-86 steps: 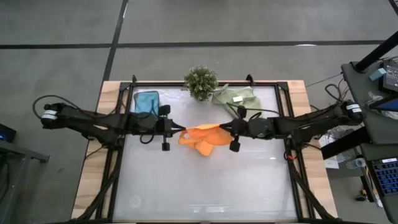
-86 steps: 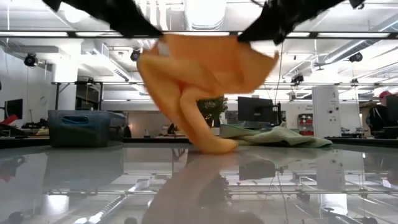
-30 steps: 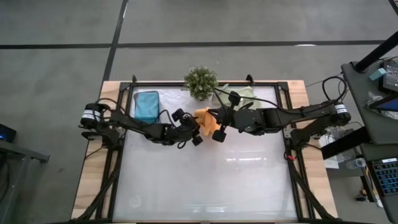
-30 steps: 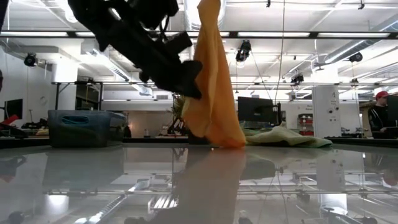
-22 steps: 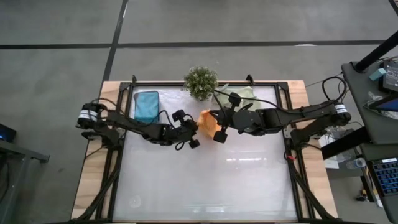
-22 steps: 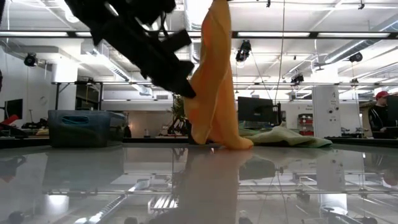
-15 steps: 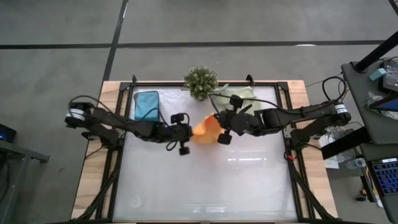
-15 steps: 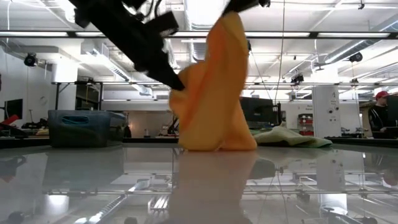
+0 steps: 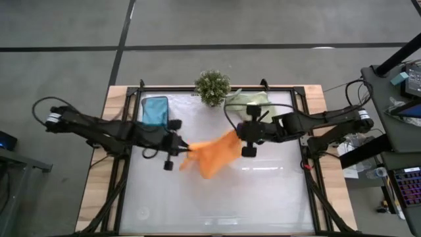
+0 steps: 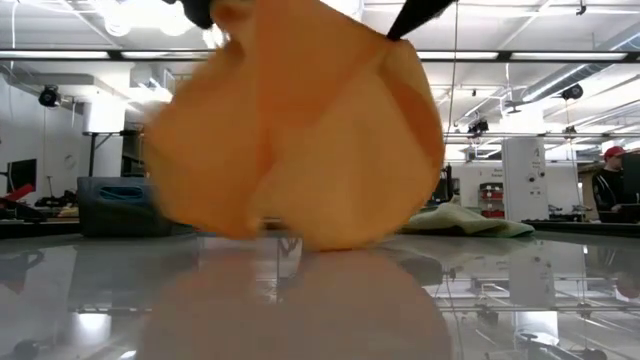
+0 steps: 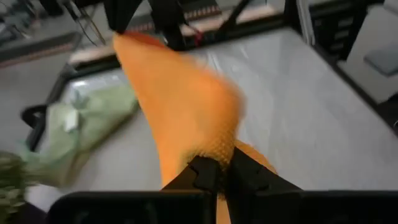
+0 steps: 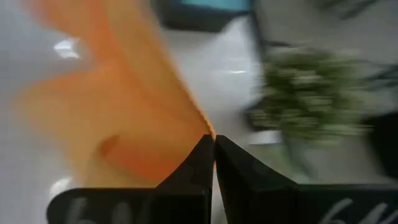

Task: Fold microfiber towels
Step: Fold the orange microfiber cloth

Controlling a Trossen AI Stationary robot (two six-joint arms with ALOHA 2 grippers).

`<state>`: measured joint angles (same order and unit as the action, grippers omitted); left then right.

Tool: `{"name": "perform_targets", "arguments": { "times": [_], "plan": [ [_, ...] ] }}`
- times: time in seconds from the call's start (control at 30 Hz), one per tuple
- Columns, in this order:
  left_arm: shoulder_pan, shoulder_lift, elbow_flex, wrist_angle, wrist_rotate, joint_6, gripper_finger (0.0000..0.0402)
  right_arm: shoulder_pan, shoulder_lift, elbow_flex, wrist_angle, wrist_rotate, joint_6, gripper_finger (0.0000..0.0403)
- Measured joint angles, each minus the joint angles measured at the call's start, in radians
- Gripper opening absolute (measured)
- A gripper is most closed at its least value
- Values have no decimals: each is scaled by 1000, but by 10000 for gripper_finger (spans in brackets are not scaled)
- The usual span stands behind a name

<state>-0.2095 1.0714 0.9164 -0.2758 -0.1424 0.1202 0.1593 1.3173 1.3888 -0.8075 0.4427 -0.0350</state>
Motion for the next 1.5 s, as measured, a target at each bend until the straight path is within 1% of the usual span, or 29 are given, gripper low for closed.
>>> {"name": "perform_targets", "arguments": {
  "times": [0.07,0.1,0.27,0.33,0.4,0.47,0.5,0.57,0.67,0.77,0.83,0.93,1.03,1.13,1.23,1.3,1.4,1.5],
  "plan": [
    [10,-54,9,-36,-1,0,0,0,-3,18,-2,108,-23,8],
    [15,-77,18,-57,-1,2,0,0,-5,28,3,141,-40,8],
    [43,-169,73,-188,-2,74,0,-8,-7,84,15,175,-185,8],
    [53,-193,85,-187,-2,101,0,-12,-6,106,11,188,-205,8],
    [53,-213,87,-189,-1,103,0,-11,-9,122,-11,184,-192,8],
    [50,-220,74,-184,31,96,0,4,-17,127,-46,147,-152,8],
    [47,-219,59,-185,61,91,0,9,-18,127,-63,109,-119,8],
    [36,-205,23,-177,106,51,0,14,-20,114,-86,11,-50,8],
    [19,-161,-14,-155,119,-57,0,18,-15,60,-62,-152,65,8],
    [-6,-116,-31,-152,129,-181,0,25,-14,-49,60,-323,123,10],
    [-35,-87,-41,-155,179,-241,0,33,-14,-150,208,-374,126,18],
    [-104,-49,-47,-160,245,-338,0,33,-12,-304,417,-377,138,43],
    [-199,-15,-47,-147,251,-438,0,14,-4,-431,659,-373,154,80],
    [-300,32,-47,-151,254,-538,0,-11,33,-499,852,-373,169,121],
    [-386,84,-47,-152,260,-645,0,-39,103,-509,993,-372,141,154],
    [-424,115,-47,-152,279,-696,0,-57,162,-487,1033,-373,114,171],
    [-459,155,-47,-153,295,-747,0,-74,266,-410,1053,-373,62,189],
    [-470,183,-51,-150,298,-819,0,-79,385,-312,1056,-374,22,197]
  ]
}}
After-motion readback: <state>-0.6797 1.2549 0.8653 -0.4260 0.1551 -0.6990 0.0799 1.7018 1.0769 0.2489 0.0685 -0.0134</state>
